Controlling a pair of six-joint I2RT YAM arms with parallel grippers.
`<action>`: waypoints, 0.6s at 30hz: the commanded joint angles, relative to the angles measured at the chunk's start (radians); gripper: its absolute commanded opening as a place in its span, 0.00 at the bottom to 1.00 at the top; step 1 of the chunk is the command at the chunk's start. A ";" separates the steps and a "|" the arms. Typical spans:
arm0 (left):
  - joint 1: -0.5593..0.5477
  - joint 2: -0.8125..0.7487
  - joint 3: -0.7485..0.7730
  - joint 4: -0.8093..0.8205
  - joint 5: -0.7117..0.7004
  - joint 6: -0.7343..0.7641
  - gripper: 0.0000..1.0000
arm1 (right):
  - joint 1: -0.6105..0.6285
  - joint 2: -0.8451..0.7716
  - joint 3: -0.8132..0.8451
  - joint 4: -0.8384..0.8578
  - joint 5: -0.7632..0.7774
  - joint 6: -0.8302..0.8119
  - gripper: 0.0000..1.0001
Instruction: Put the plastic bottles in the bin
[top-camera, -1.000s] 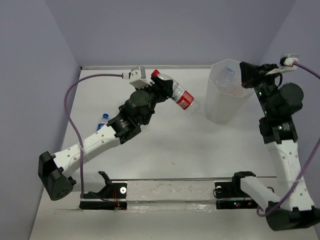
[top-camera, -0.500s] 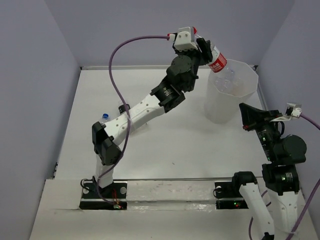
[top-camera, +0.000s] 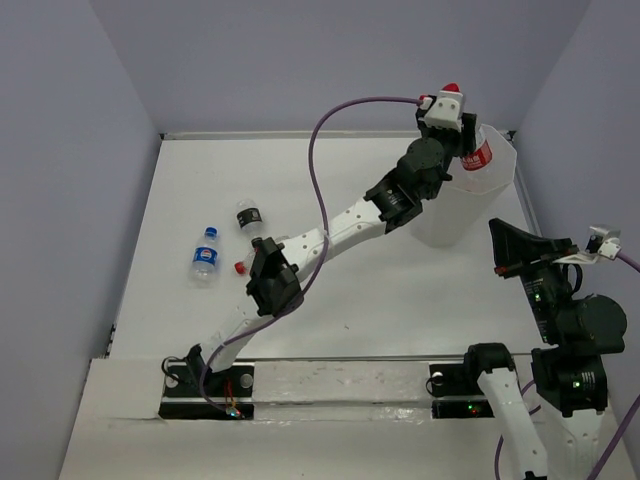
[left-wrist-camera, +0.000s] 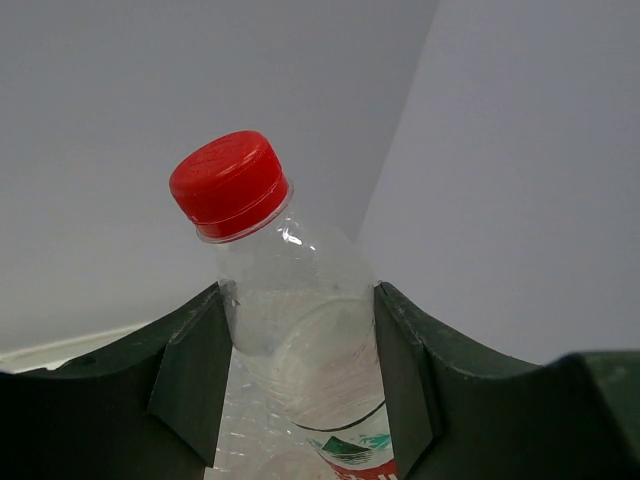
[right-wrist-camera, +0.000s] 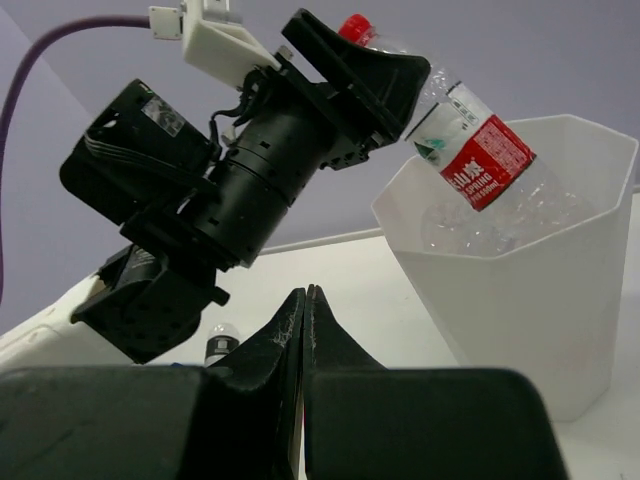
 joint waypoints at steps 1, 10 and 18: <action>-0.013 0.011 0.096 0.136 0.028 0.092 0.59 | 0.003 -0.013 0.029 -0.012 -0.016 -0.001 0.00; -0.021 -0.073 0.061 0.147 0.095 0.122 0.99 | 0.003 -0.003 0.032 -0.005 -0.036 0.001 0.00; -0.021 -0.399 -0.140 0.019 0.092 0.108 0.99 | 0.003 0.111 0.044 0.044 -0.209 -0.015 0.02</action>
